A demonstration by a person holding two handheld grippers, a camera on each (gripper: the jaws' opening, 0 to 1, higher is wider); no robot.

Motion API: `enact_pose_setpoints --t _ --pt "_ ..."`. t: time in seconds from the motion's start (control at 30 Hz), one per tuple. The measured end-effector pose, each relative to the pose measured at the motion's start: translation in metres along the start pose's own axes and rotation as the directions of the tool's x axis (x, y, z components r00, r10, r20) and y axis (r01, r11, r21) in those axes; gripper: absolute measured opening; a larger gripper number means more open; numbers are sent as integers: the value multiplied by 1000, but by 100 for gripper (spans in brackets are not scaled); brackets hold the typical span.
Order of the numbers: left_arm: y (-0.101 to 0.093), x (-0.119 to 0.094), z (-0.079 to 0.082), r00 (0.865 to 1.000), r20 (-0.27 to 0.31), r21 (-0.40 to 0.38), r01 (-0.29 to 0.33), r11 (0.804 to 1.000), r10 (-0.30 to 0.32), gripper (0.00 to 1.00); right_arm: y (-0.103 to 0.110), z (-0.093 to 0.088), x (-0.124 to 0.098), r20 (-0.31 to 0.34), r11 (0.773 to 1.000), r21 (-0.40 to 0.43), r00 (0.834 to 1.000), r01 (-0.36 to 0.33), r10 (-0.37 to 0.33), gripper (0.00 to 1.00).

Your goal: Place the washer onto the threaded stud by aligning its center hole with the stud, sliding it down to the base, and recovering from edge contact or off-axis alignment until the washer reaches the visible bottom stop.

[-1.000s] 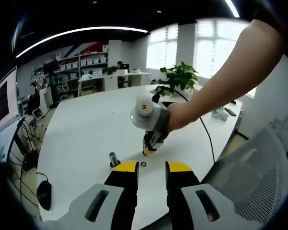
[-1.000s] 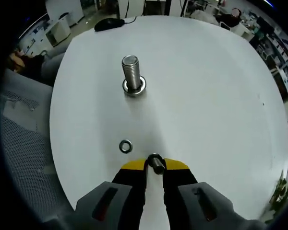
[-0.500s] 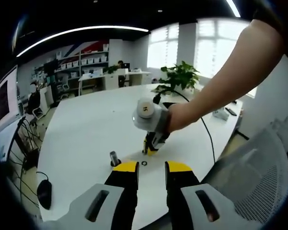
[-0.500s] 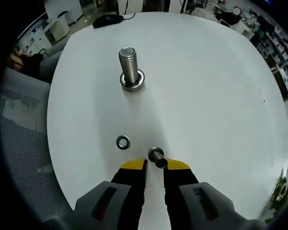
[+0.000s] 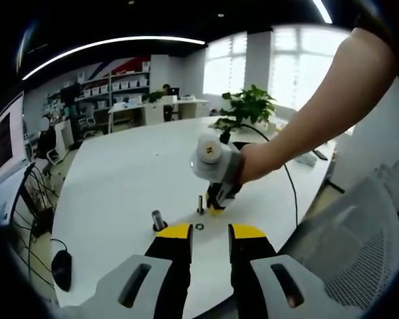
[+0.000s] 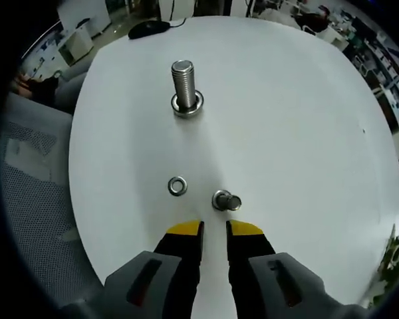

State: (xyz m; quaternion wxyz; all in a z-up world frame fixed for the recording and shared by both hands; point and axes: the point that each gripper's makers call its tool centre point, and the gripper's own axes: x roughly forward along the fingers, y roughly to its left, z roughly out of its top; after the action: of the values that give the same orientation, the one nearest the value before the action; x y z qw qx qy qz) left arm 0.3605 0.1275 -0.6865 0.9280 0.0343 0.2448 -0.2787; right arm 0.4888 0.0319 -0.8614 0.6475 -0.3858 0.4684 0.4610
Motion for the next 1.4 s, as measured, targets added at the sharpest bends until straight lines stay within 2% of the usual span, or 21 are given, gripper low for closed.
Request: enact_pose_setpoints --t 0.2,0.4,0.57,1.0,1.4 --pt "-1 0 0 1000 -2 5 4 1000 -4 19 8 -13 -1 -6 1000 5 1000 1 -1 16" --pt "-2 0 -1 1000 -3 11 9 1000 -9 19 8 -16 -1 -3 1000 19 1000 7 -7 16" --pt "-3 0 0 1000 -3 13 12 1000 -12 19 15 -9 -2 10 1000 15 1000 5 -5 16" --pt "-3 -1 1 1000 5 15 10 1000 -10 19 32 22 1 48 1000 -16 999 -15 16 18" --pt "-3 -1 1 1000 8 15 12 1000 -12 19 36 33 8 56 999 -20 998 -31 32 21"
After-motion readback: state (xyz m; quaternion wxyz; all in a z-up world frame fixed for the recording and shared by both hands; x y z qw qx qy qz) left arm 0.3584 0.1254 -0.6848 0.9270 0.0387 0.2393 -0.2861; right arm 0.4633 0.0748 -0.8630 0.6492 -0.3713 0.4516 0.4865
